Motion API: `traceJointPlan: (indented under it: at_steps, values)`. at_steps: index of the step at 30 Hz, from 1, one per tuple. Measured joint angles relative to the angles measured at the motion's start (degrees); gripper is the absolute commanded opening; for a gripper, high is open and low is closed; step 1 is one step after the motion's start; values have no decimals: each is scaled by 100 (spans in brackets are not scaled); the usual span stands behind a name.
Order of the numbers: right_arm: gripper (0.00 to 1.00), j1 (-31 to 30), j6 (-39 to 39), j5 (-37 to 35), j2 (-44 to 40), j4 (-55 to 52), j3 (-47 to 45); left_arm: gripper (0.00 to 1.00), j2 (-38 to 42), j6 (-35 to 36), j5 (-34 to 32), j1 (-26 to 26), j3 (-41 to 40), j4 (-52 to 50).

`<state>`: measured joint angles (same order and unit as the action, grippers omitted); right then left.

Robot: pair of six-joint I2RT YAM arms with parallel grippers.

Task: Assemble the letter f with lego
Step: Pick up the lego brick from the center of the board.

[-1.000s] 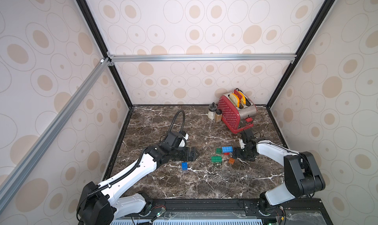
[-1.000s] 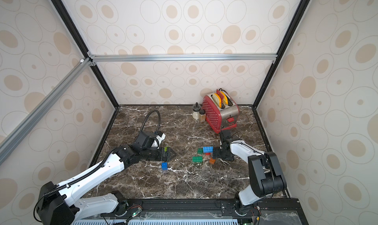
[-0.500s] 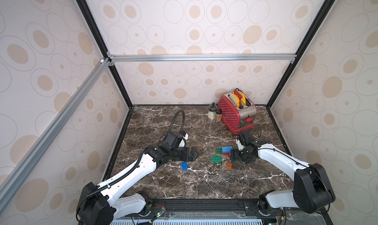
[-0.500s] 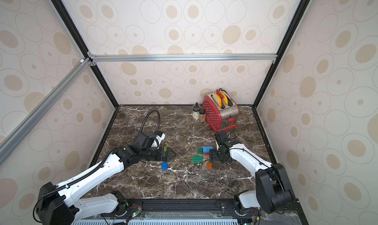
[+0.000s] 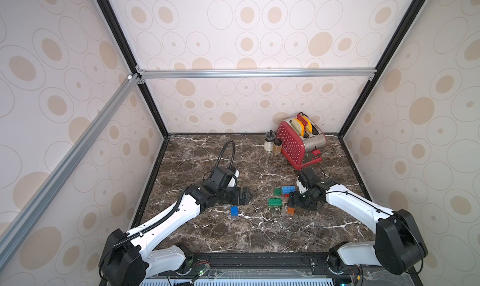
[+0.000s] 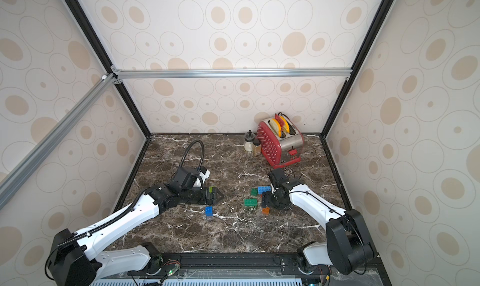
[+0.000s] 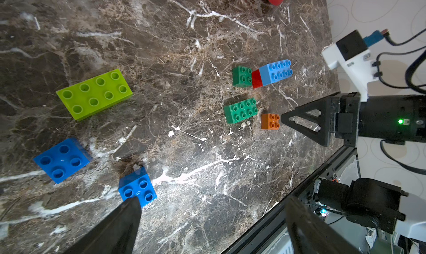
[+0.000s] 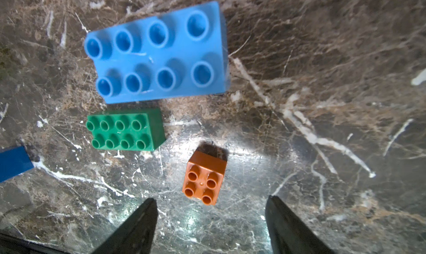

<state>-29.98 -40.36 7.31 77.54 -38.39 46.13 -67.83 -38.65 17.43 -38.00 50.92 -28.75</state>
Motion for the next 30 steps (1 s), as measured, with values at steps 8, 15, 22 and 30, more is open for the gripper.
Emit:
traceJointPlan:
  at_steps: [8,15,22,30]
  values:
    - [77,-337,-544,-146,278,181,-133,99,118,-94,-190,2,-57,-92]
    - [71,-470,-866,-345,422,334,-144,99,186,-140,-227,2,-94,-173]
    - [63,-577,-1045,-479,636,476,-144,99,216,-168,-223,4,-118,-223]
    - [57,-671,-1123,-592,822,516,-142,99,243,-205,-205,26,-138,-221]
